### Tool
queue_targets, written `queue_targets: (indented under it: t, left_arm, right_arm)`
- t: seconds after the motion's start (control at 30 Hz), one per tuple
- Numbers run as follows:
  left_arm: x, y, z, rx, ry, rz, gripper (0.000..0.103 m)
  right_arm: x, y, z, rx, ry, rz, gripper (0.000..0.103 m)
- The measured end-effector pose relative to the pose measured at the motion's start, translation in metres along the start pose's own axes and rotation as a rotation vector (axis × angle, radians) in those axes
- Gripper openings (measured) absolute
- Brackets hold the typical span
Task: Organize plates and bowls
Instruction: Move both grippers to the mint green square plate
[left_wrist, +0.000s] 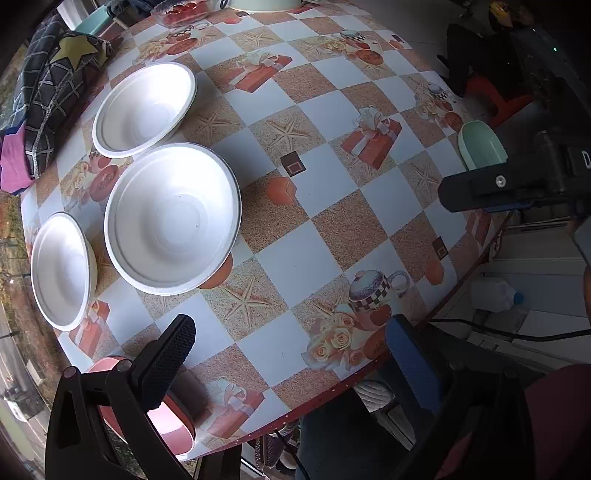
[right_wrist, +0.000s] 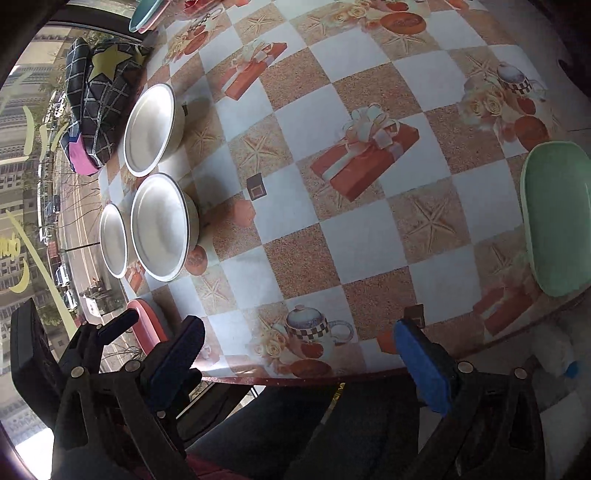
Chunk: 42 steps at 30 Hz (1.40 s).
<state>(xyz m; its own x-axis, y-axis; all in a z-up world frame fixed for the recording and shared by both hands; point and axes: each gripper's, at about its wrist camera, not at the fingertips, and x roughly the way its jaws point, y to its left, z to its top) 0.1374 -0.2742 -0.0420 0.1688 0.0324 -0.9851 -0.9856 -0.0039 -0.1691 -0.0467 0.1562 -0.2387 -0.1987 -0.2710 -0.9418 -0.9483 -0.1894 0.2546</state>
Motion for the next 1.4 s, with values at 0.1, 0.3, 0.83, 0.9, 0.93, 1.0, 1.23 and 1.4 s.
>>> queue_targets:
  t: [0.1,0.3,0.83,0.9,0.93,1.0,1.23,1.4]
  left_arm:
    - [0.004,-0.012,0.009,0.035,0.025,-0.002,0.103]
    - [0.012,-0.031,0.020,0.071,0.071,-0.023,0.103]
    - [0.036,-0.075,0.078,0.081,0.149,-0.078,0.103]
    - [0.038,-0.082,0.082,0.081,0.153,-0.084,0.103]
    - [0.039,-0.086,0.085,0.084,0.154,-0.084,0.103]
    - [0.042,-0.094,0.089,0.093,0.157,-0.082,0.103]
    - [0.053,-0.113,0.101,0.086,0.183,-0.088,0.103]
    - [0.064,-0.121,0.113,0.068,0.188,-0.084,0.103]
  right_arm:
    - [-0.013,-0.028,-0.001,0.068,-0.017,-0.002,0.103]
    - [-0.031,-0.086,0.002,0.206,-0.050,-0.020,0.103]
    - [-0.060,-0.181,0.014,0.339,-0.110,-0.145,0.103]
    - [-0.061,-0.190,0.016,0.331,-0.118,-0.176,0.103]
    - [-0.061,-0.193,0.018,0.327,-0.122,-0.190,0.103]
    - [-0.063,-0.201,0.019,0.320,-0.131,-0.216,0.103]
    - [-0.062,-0.226,0.018,0.324,-0.119,-0.252,0.103]
    - [-0.060,-0.239,0.015,0.336,-0.115,-0.255,0.103]
